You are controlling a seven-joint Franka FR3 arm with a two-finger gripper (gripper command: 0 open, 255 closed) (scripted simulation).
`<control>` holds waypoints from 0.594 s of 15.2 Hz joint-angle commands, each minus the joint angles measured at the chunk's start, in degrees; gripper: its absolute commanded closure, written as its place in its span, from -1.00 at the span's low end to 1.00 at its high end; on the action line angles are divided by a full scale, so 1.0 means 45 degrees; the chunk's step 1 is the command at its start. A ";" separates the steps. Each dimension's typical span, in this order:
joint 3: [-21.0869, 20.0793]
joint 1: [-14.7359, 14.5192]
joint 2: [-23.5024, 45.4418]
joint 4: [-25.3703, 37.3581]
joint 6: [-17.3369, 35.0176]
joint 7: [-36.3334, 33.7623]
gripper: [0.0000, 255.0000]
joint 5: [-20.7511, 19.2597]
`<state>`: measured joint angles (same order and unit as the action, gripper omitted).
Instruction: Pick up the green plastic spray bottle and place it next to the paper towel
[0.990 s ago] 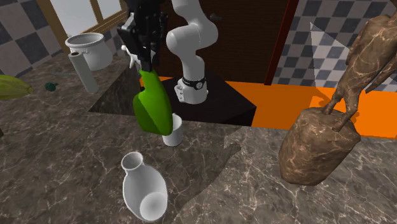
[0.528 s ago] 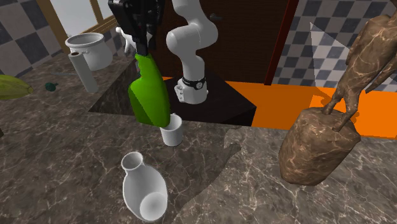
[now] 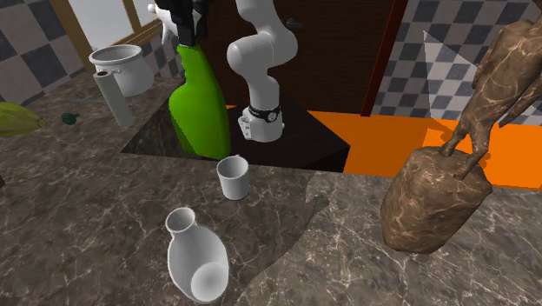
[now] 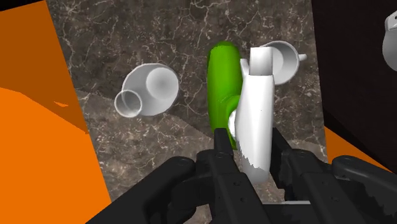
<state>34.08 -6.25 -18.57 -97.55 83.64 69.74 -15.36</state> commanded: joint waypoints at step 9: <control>0.0238 -0.0118 0.1044 0.2691 -0.1723 0.0594 1.00 0.0458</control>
<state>34.99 -6.75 -14.40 -86.69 76.66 72.10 -13.53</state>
